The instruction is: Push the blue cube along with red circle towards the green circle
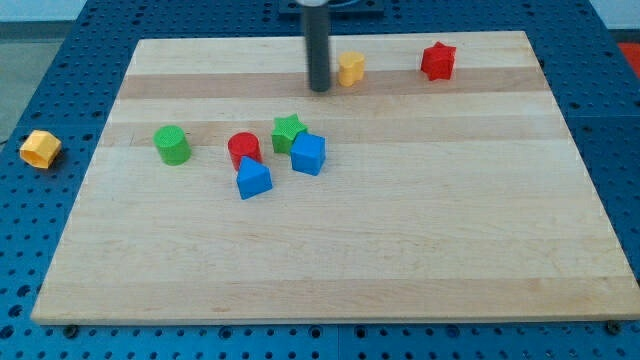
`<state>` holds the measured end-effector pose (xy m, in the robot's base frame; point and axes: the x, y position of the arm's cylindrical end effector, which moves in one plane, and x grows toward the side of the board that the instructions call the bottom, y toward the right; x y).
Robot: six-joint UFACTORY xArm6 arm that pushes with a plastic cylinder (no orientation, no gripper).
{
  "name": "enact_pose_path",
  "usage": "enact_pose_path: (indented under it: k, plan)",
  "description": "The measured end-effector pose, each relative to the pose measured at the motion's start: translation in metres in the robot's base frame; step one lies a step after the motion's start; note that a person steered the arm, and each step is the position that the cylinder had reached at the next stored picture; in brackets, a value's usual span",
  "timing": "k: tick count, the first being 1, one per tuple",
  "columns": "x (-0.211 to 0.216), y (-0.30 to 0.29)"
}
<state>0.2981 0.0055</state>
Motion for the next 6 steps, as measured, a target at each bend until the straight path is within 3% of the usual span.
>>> enact_pose_path:
  k: [2, 3, 4, 5, 6]
  plan:
    - [-0.002, 0.029]
    - [0.086, 0.033]
    - [0.138, -0.019]
    - [0.126, -0.079]
    - [0.108, -0.071]
